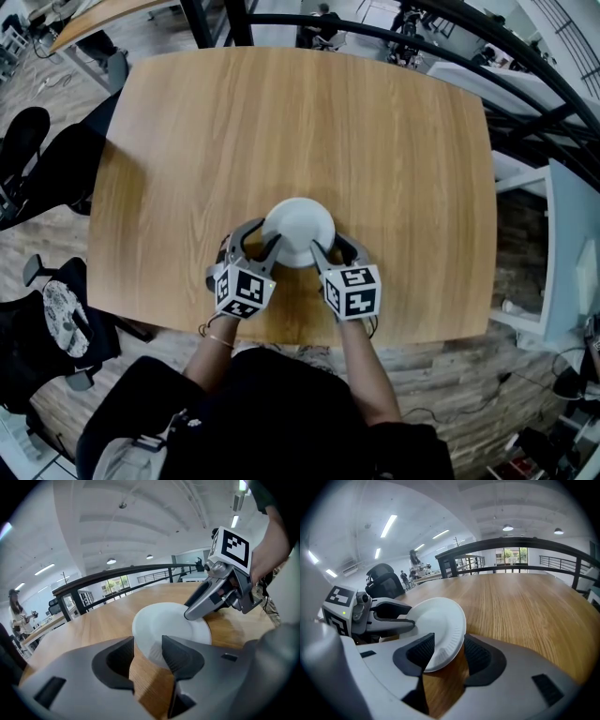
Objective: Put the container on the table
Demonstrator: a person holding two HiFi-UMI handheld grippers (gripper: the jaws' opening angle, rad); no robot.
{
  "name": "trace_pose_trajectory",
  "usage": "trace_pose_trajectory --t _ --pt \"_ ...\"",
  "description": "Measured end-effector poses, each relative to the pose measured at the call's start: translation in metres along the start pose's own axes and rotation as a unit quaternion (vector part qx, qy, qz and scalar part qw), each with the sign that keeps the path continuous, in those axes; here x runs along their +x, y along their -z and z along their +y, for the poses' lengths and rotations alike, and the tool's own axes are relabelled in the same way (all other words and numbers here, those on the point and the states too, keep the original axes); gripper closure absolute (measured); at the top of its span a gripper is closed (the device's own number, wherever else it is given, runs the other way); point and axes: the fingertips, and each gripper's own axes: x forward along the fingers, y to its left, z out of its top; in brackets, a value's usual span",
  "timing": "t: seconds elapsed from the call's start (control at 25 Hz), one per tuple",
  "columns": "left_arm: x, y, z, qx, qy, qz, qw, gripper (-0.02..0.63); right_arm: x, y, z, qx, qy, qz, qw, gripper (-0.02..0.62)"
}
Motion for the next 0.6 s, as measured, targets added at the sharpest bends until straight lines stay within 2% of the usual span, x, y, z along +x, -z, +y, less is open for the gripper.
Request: trace_pose_trajectory --t 0.16,0.36,0.6 --pt "-0.001 0.003 -0.001 0.008 0.000 0.008 0.9999 0.411 -0.001 0.001 0.000 0.000 0.004 -0.001 1.000 0.397" --pt "-0.004 0.004 -0.001 -0.004 -0.002 0.004 1.0000 0.411 -0.004 -0.002 -0.002 0.002 0.007 -0.008 1.000 0.397" --pt "-0.020 -0.013 0.007 -0.035 -0.014 -0.029 0.9989 0.413 -0.014 -0.012 0.003 0.008 0.007 -0.031 0.999 0.396"
